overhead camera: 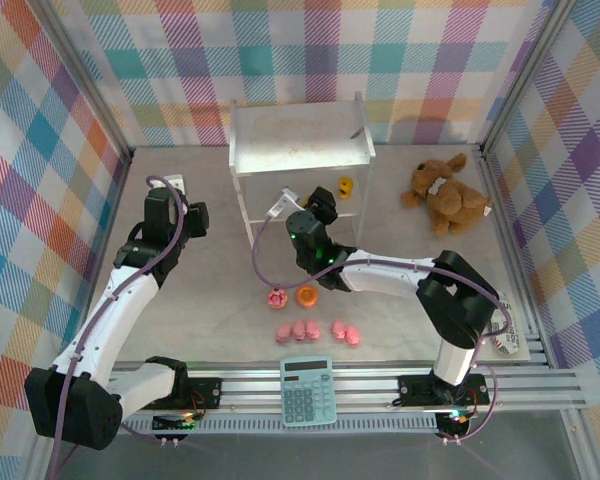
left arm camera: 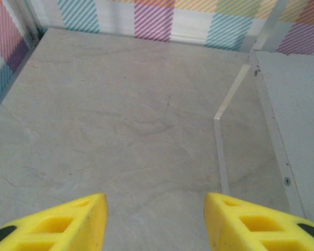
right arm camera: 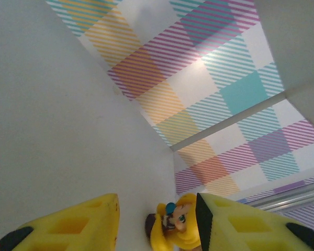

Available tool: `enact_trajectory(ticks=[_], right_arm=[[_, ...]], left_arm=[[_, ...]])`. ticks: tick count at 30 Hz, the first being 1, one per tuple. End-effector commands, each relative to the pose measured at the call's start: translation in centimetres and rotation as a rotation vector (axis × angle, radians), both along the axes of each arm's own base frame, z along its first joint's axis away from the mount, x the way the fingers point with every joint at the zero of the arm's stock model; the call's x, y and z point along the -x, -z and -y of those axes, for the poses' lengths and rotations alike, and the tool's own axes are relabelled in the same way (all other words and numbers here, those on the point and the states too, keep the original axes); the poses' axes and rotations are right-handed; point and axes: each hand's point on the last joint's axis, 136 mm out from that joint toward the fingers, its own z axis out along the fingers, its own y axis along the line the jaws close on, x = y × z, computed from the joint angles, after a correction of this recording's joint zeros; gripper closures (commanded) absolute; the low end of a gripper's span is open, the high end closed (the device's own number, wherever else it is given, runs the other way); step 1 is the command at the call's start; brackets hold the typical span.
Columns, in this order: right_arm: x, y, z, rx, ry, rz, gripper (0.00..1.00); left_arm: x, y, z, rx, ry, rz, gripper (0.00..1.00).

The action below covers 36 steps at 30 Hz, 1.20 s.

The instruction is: Place and organize the plastic toys onto the shelf

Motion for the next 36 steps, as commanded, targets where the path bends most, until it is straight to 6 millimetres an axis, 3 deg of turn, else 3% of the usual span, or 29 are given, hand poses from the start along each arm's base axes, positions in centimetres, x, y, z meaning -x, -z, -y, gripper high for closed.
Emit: enact_trajectory(ticks=[1,4,9,14,18,21,25,29,36], right_arm=[[2.3,-2.4,1.5,-0.144,-0.017,-0.015,0.57],[4.9,-3.9,2.2,-0.206,-0.067,-0.031,0.57],[8.9,-8.3,3.7,-0.314,-0.140,-0.016,0.57],[11.5,-16.5,9.7,-0.667,-0.093,0.006,0.55],[11.6,-19.2,14.5,-0.930,0.022,-0.061,0.50],[11.9,-21.2,16.7,-1.086,0.021,-0.025,0.47],[11.6,-22.5,19.3,-1.281,0.030,-0.013,0.43],[10.2,-21.8,19.8,-1.353,0.036,-0.065,0.41],[8.8,-20.4,21.0,-1.398,0.048,-0.098,0.41]], left_arm=[[1.0,-0.3,1.0,0.032,0.065,-0.033,0.51],[2.4,-0.8,1.1,0.045,0.080,-0.033,0.51],[5.1,-1.6,2.1,0.069,0.144,-0.078,0.51],[8.3,-2.6,5.5,0.104,0.271,-0.102,0.51],[9.9,-3.7,9.8,0.285,0.400,-0.078,0.50],[10.2,-3.8,13.8,0.401,0.490,-0.065,0.50],[10.3,-3.0,18.4,0.407,0.569,-0.019,0.49],[9.2,-2.6,22.3,0.445,0.597,0.071,0.48],[6.0,-2.7,24.4,0.569,0.514,0.194,0.48]])
